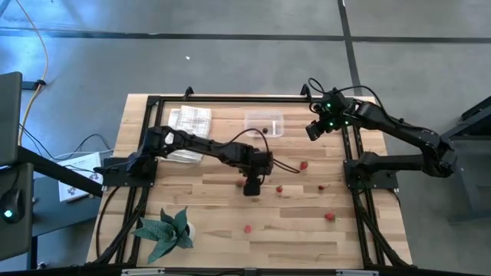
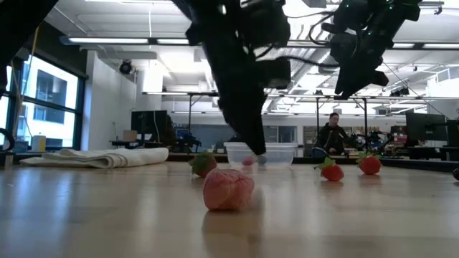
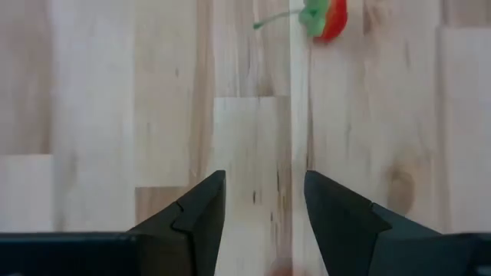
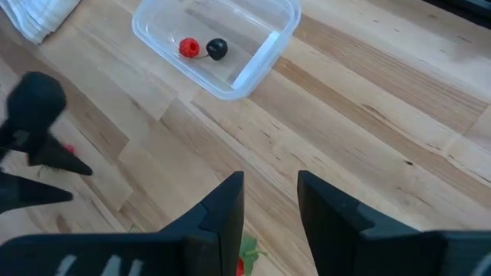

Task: Pick and placing Produce into tupperware
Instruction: Put the red strawberry into the transparent container

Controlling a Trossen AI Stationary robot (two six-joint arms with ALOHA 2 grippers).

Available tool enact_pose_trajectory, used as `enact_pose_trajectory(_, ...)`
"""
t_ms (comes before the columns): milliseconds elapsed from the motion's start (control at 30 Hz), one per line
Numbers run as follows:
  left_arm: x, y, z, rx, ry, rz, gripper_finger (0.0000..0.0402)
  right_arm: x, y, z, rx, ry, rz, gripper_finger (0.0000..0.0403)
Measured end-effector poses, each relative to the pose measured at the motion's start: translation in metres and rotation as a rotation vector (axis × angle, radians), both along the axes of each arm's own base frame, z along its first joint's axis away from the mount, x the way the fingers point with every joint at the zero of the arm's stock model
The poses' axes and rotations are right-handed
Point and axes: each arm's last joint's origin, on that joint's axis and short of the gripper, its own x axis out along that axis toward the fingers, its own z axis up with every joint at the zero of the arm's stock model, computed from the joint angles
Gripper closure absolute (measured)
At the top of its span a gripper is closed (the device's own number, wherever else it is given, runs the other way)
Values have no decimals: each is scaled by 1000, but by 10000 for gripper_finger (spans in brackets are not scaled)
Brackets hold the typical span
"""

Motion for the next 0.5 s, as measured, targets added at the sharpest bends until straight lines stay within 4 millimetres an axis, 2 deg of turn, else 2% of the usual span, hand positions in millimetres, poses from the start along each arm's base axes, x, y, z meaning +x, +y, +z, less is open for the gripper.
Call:
enact_pose_trajectory(167, -5, 0, 24, -1, 131, 81, 234, 0, 0, 0, 0, 1, 0, 288)
enact_pose_trajectory(267, -13, 0, 31, 13, 224, 99, 234, 0, 0, 0, -4, 3, 7, 288)
enact_pose_trajectory(500, -15, -12, 31, 6, 237, -236, 234, 0, 0, 0, -13, 6, 21, 288)
